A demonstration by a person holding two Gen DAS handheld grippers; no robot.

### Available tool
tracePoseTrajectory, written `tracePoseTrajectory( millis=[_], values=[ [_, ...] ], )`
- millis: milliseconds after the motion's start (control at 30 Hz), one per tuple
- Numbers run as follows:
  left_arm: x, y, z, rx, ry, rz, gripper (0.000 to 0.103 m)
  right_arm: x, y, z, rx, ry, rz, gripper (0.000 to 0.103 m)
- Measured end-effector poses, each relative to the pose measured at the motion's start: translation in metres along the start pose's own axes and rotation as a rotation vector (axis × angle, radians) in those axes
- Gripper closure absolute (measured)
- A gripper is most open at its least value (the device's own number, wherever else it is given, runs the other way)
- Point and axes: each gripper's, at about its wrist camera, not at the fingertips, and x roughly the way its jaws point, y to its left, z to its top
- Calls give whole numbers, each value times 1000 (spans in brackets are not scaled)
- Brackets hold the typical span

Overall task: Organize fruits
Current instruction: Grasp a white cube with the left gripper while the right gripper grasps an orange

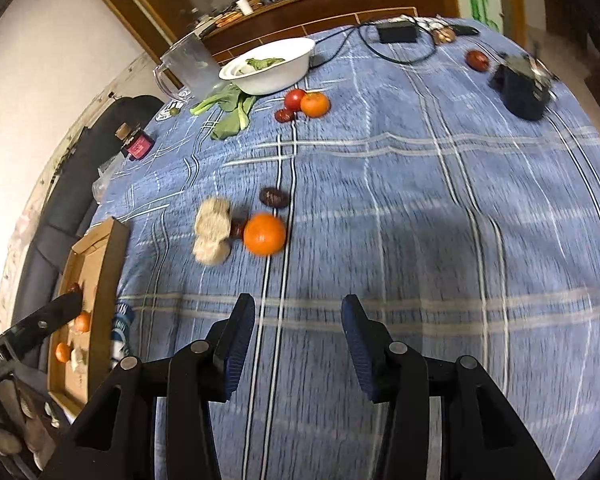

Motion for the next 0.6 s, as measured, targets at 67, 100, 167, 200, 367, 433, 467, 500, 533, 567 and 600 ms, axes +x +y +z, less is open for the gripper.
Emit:
tracePoseTrajectory(
  millis=[67, 100, 167, 200, 367, 433, 467, 500, 533, 567, 600],
  values=[
    [19, -12, 10, 65, 19, -9, 46, 8, 2, 7, -15, 0, 3, 54],
    [30, -17, 16, 97, 33, -7, 46, 12, 4, 11, -28, 1, 5, 54],
    [44, -21, 24, 129, 46, -15, 46, 21, 10, 16, -64, 4, 7, 54],
    [49, -21, 28, 137, 48, -21, 46, 25, 13, 18, -85, 6, 7, 54],
    [73, -17, 45, 131, 76, -75, 47, 42, 23, 20, -147, 16, -3, 54],
    [81, -18, 49, 134, 90, -105, 48, 47, 26, 21, -165, 15, -4, 54],
    [85, -19, 50, 136, 96, -115, 50, 50, 28, 20, -178, 14, -9, 54],
    [89, -19, 51, 139, 102, -123, 53, 52, 30, 20, -186, 13, -12, 54],
    [94, -21, 52, 143, 111, -130, 55, 54, 32, 20, -200, 12, -18, 54],
    [99, -22, 52, 147, 121, -136, 62, 56, 34, 21, -208, 12, -22, 54],
    [102, -23, 53, 148, 129, -137, 70, 60, 36, 21, -216, 12, -26, 54]
  ],
)
